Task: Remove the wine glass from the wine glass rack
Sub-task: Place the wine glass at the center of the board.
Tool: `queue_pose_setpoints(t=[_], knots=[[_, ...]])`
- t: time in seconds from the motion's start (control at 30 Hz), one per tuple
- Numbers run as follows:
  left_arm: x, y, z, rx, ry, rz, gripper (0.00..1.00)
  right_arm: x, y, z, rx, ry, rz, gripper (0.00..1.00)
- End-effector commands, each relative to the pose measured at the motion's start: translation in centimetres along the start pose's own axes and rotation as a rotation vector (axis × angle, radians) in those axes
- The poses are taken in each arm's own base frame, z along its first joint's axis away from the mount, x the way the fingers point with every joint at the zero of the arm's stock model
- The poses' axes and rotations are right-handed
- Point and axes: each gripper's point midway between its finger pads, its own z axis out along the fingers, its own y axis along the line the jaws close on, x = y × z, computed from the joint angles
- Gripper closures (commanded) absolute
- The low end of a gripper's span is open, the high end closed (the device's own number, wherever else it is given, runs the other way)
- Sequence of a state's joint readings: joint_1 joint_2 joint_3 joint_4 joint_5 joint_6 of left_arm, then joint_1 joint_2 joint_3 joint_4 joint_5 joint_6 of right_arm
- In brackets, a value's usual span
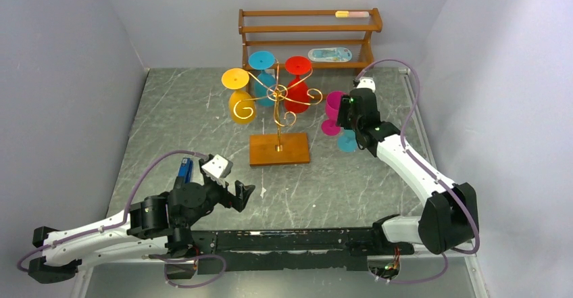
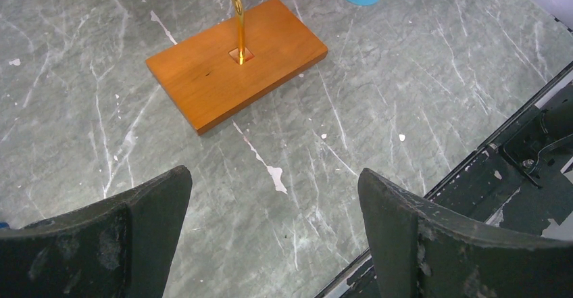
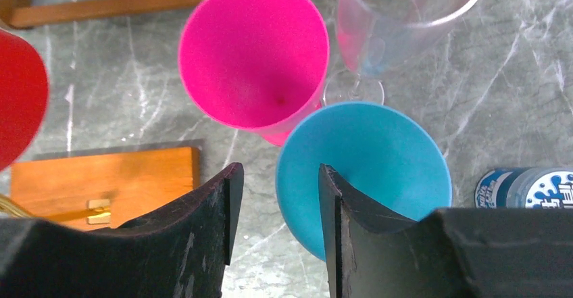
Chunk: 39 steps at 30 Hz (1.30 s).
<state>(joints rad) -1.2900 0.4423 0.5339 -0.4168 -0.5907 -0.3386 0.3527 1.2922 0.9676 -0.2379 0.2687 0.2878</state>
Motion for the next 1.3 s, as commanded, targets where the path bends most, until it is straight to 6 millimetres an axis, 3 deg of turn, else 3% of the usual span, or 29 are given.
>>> queue_pose_setpoints(t=[0.0, 0.17, 0.27, 0.57, 0.97, 1.1, 1.27], knots=[[-0.4, 0.0, -0.1, -0.008, 0.0, -0.014, 0.03, 1.7, -0.7, 0.8, 0.021, 0.039, -0.058, 0.53], [-0.2, 0.1, 0.2, -0.02, 0.012, -0.006, 0.03, 1.3, -1.3, 0.8, 0.049, 0.021, -0.079, 0.64], [0.0, 0.2, 0.3, -0.032, 0.016, -0.008, 0.03, 0.2, -1.9, 0.1, 0.075, -0.045, -0.068, 0.8], [0.3, 0.0, 0.5, -0.026, 0.031, 0.003, 0.03, 0.1, -3.0, -0.2, 0.119, -0.068, -0.094, 0.9], [0.5, -0.1, 0.6, -0.028, 0.043, 0.005, 0.03, 0.0, -4.2, 0.3, 0.205, -0.017, -0.127, 0.93], [0.6, -0.1, 0.7, -0.028, 0.046, 0.007, 0.03, 0.2, -3.6, 0.6, 0.178, -0.002, -0.121, 0.87], [0.7, -0.2, 0.7, -0.027, 0.047, 0.006, 0.03, -0.9, -2.1, 0.5, 0.13, 0.05, -0.103, 0.7]])
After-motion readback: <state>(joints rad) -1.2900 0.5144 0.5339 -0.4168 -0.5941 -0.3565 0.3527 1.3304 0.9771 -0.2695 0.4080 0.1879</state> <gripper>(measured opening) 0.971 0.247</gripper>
